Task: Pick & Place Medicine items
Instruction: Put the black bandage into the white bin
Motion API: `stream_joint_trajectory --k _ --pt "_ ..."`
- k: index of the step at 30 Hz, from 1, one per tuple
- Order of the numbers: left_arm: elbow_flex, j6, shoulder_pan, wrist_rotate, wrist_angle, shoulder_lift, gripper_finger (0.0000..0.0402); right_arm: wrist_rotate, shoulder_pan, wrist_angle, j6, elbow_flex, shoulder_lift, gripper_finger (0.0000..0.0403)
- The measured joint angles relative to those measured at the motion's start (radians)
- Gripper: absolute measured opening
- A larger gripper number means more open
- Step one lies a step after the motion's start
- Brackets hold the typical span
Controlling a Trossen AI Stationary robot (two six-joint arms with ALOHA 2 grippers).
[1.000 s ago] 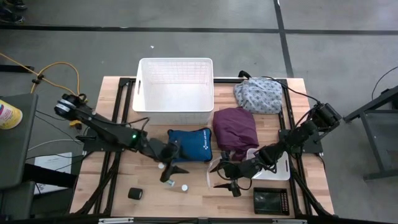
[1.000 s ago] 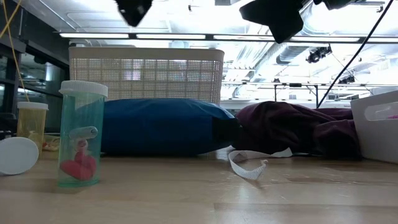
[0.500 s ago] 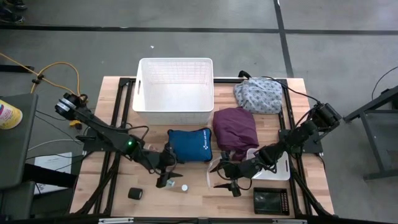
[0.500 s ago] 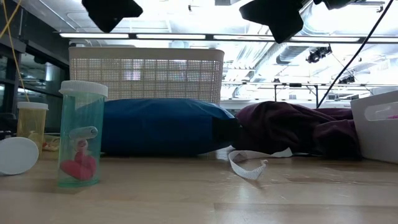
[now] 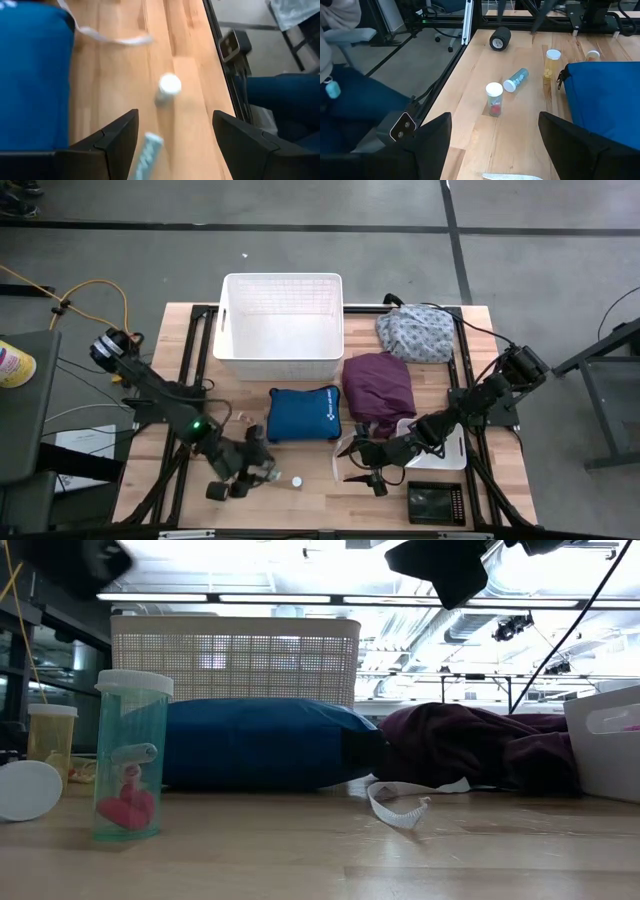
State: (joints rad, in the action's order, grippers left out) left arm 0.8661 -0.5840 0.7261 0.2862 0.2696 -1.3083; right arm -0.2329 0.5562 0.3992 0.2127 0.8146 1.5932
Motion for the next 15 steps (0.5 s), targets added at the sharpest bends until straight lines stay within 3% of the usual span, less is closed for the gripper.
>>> stream_joint_trajectory --k 5,15 --pt "0.000 -0.156 0.160 0.117 0.096 0.006 0.0246 0.000 0.000 0.000 0.000 0.000 0.000 0.0286" --pt "0.000 -0.562 0.448 0.208 0.276 0.004 0.0246 0.000 0.000 0.000 0.000 0.000 0.000 0.0286"
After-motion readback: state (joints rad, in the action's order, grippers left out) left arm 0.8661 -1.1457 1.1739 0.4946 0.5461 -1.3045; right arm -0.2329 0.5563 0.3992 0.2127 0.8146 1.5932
